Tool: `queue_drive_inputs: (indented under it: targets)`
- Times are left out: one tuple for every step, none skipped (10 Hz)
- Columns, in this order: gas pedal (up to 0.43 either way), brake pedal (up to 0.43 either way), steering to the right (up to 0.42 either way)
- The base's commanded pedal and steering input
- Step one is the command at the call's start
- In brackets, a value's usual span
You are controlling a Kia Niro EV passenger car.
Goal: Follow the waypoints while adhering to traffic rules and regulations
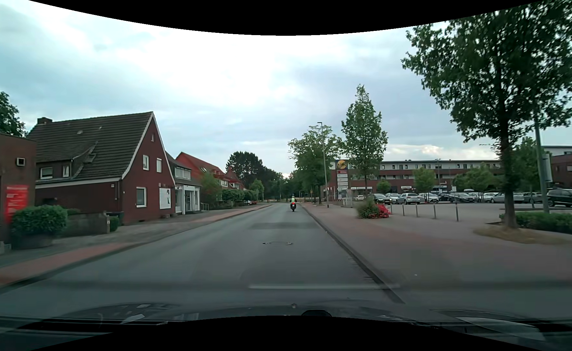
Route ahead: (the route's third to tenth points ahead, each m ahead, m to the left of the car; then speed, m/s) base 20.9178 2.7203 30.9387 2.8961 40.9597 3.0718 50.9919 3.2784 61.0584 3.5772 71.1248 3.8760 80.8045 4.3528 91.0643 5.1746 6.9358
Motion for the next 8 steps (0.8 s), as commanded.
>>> queue_drive_inputs:
  targets:
    - [0.138,0.000,-0.016]
    - [0.138,0.000,-0.014]
    - [0.138,0.000,-0.011]
    - [0.138,0.000,-0.012]
    - [0.138,0.000,-0.012]
    - [0.138,0.000,-0.011]
    - [0.138,0.000,-0.008]
    - [0.138,0.000,-0.006]
